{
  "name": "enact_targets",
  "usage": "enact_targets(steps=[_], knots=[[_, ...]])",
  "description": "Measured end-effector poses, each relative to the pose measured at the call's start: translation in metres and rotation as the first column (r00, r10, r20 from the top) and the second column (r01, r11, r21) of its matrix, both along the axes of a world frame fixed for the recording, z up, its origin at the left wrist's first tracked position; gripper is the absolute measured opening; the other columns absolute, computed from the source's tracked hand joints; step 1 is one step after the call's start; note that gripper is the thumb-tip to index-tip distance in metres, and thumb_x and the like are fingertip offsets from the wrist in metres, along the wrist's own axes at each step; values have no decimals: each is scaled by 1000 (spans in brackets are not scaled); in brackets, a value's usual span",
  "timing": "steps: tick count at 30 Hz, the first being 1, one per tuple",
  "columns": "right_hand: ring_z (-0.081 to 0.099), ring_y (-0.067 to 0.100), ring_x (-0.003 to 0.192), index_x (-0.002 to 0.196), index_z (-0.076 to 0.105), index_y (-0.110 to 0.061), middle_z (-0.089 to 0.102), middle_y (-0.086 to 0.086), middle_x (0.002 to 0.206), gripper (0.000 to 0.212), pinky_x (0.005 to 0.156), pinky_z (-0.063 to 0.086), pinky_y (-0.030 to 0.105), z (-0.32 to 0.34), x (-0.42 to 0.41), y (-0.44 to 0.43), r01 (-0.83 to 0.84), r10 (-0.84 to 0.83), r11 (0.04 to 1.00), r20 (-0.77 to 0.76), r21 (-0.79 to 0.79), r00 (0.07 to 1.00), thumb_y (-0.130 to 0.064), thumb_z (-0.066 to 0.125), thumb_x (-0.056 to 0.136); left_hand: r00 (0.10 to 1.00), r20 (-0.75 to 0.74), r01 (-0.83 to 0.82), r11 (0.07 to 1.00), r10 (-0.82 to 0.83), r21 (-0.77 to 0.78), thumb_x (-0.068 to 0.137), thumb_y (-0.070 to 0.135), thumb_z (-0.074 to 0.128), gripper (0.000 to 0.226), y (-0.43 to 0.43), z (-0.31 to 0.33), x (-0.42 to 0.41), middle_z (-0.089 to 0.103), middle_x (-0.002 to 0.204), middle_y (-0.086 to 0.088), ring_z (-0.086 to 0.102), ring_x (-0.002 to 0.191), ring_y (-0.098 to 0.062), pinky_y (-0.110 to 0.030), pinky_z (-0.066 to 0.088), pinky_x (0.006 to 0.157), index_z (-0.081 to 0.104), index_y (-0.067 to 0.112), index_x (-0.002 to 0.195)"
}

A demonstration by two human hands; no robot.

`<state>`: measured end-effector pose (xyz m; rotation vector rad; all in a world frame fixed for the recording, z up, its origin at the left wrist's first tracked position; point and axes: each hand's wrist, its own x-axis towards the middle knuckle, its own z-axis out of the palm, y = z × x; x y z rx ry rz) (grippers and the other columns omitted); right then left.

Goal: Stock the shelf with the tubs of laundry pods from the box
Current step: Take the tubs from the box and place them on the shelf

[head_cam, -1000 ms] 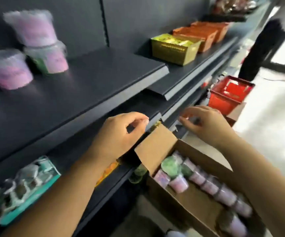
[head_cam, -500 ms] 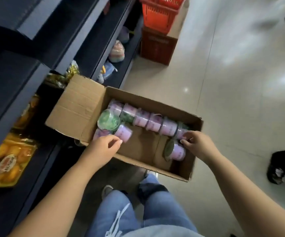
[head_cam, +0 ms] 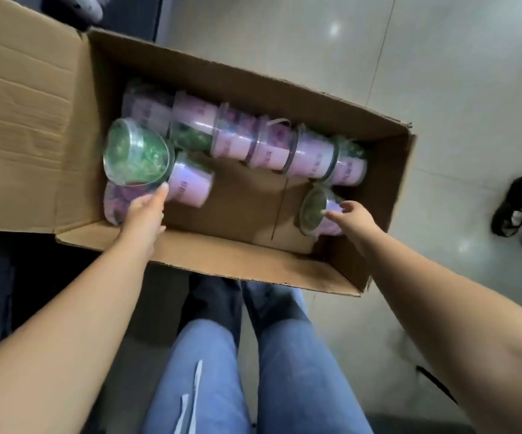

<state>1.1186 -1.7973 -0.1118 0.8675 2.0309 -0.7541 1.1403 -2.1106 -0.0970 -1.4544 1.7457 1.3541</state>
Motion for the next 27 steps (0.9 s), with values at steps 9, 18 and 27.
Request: enact_targets(steps=[9, 18, 27], knots=[[42, 31, 126, 136, 33, -4, 43, 16, 137, 85, 104, 35, 36, -62, -4, 13, -279, 263, 943, 104, 180, 959, -31, 79, 69, 933, -39, -355, 932, 358, 69, 77, 56, 61, 73, -7, -71, -29, 49, 133, 2, 51, 117, -13, -28, 43, 97, 35, 20, 134], [5, 27, 144, 148, 1, -9, 5, 9, 156, 123, 117, 11, 36, -81, -8, 25, -557, 540, 828, 169, 71, 824, -33, 84, 60, 875, -157, -485, 830, 459, -275, 34, 88, 57, 120, -7, -100, -45, 45, 135, 7, 42, 123, -13, -33, 29, 109, 41, 23, 133], [51, 24, 110, 133, 44, -10, 51, 10, 133, 81, 91, 39, 33, -75, -6, 15, 162, -136, 984, 262, -77, 955, -62, 61, 74, 870, -126, -489, 802, 476, -344, 65, 72, 59, 109, 7, -110, -57, 21, 152, -4, 24, 138, -21, -34, 22, 114, 16, 10, 144]])
